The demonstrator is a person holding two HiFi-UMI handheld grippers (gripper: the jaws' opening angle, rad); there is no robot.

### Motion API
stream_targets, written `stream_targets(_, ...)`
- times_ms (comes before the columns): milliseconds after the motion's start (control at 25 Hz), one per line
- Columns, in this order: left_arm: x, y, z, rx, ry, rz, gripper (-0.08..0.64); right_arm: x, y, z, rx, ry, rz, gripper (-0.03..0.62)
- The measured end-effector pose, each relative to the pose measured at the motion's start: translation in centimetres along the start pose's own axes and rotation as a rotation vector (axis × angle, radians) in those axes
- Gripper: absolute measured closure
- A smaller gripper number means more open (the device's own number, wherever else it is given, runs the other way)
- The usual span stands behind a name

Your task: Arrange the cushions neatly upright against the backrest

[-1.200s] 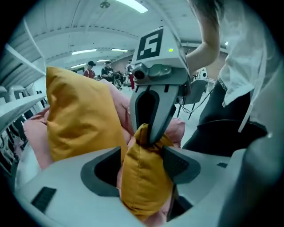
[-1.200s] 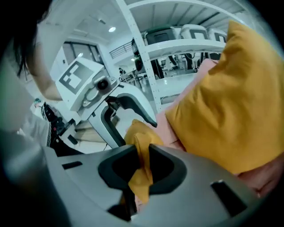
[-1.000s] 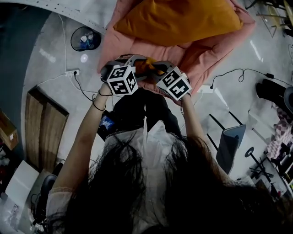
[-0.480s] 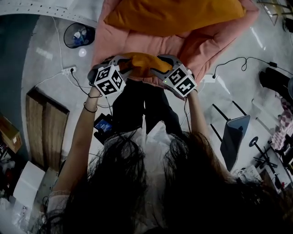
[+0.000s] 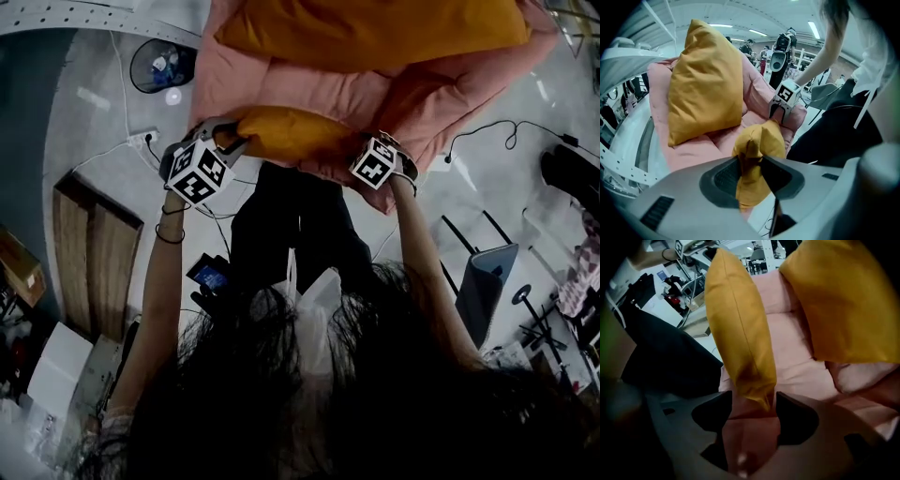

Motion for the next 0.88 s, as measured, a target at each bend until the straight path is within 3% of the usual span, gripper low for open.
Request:
stream_targets(200,1.2,-0.1,-0.4,-0.032,-0.015,0.077,0.407,-2.5,0.6,-3.3,0.088,0.093,-0.087,0.332)
stream_targets(240,1.5,-0.1,-0.5,-0.039,-0.020,0.096,0.408,-3.0,0.4,-3.2,0.081,0.118,-0.087,0.464)
stream_targets(280,1.8,0.0,-0.5,-0.042,-0.027,0.112,0.408,-3.6,0.0,-2.7,0.057,0.133,-0.102,0.541)
stream_targets(440,3.0,0.6,-0.1,-0.055,-0.057,0.188,0.408,-4.9,-1.0,1.7,-0.097,0.093,-0.334,0.552)
stream_targets(600,3.5,0.3,0.5,-0.078,-0.050,0.253,0.408,-5.2,-1.9,5.0,-0.289,0.032,-0.480,0.555)
stream_targets(880,3.9,-2.6,-2.3,-0.011,-0.007,0.154,0.411,-7.9,0.5,10.9,-0.312,0.176,-0.546,0.555)
Point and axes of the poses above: the fingertips, and each gripper's own axes: z backward along the fingers, x to its left, y out of its underside, the point moved 1 cm from there along z, backward along the fingers, and after that the axes turned 3 degrees about -z, right-handed, at the moved point
